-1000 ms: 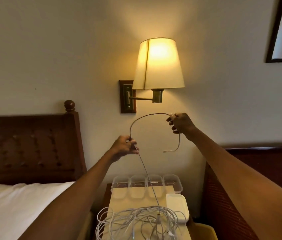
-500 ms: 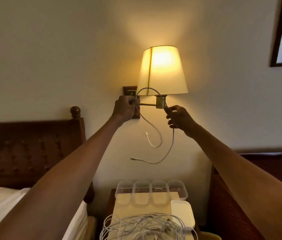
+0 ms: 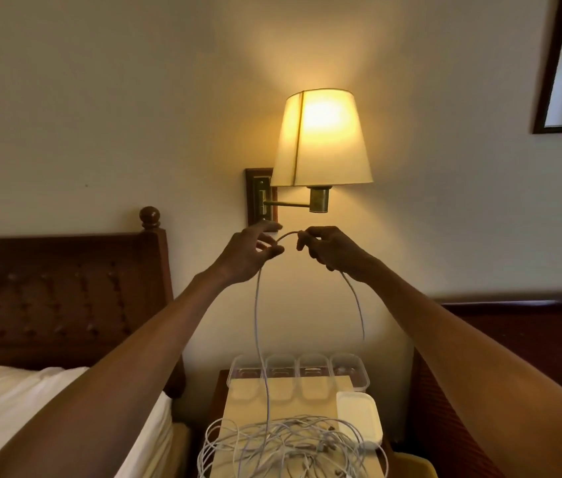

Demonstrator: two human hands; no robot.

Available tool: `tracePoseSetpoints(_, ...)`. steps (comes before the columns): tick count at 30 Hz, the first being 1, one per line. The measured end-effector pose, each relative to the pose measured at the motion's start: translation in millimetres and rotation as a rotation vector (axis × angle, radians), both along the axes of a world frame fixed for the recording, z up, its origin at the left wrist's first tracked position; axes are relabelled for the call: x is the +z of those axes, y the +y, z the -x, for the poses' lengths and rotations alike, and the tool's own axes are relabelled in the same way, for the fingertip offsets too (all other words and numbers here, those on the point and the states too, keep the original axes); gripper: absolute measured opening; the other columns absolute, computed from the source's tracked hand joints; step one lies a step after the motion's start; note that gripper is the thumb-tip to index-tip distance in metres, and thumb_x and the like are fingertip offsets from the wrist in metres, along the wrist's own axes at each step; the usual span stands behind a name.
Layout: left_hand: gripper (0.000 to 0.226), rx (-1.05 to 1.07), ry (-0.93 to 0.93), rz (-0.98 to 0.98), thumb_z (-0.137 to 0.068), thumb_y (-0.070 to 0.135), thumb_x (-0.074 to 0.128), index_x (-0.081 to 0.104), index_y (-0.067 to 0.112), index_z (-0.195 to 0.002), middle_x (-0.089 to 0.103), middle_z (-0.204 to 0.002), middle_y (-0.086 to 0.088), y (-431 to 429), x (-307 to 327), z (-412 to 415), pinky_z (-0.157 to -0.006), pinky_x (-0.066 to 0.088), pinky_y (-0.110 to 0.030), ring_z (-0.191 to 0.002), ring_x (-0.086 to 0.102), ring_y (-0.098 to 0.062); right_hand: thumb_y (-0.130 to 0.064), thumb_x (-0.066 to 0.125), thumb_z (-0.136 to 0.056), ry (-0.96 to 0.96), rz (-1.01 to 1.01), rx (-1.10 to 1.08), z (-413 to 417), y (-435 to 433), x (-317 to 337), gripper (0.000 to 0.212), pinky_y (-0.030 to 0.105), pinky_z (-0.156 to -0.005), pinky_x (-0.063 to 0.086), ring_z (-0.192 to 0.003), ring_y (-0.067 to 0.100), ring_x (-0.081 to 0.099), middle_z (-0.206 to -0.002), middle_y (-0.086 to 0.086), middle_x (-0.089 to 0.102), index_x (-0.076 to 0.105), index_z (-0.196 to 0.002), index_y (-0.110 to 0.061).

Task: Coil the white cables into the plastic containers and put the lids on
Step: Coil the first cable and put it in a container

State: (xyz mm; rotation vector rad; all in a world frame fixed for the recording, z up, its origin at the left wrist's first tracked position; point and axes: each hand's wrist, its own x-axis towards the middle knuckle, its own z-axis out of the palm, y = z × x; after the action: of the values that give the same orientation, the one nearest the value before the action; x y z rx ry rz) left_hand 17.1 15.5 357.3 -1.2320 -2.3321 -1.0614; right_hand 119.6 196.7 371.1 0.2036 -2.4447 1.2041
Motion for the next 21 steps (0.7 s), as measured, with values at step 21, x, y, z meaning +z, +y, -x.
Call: tracePoseSetpoints(21,0.064,0.077,0.008,0.153,-0.087,0.033,0.074,0.045,0.025,-0.143,0.059,-0.133,-0.007,-30.1,-0.4,-26.0,-0.097,0.050,-0.038,-0.120,0.057,-0.022,-0.033,0.040,-0.104,-0.295,0.351,0.108,-24.2,-20.2,16.3,0.033,0.017,-0.037,0.027,-0.039,0.006,0.028,-0.051,-0.006,0.038,0.050,-0.084,-0.010)
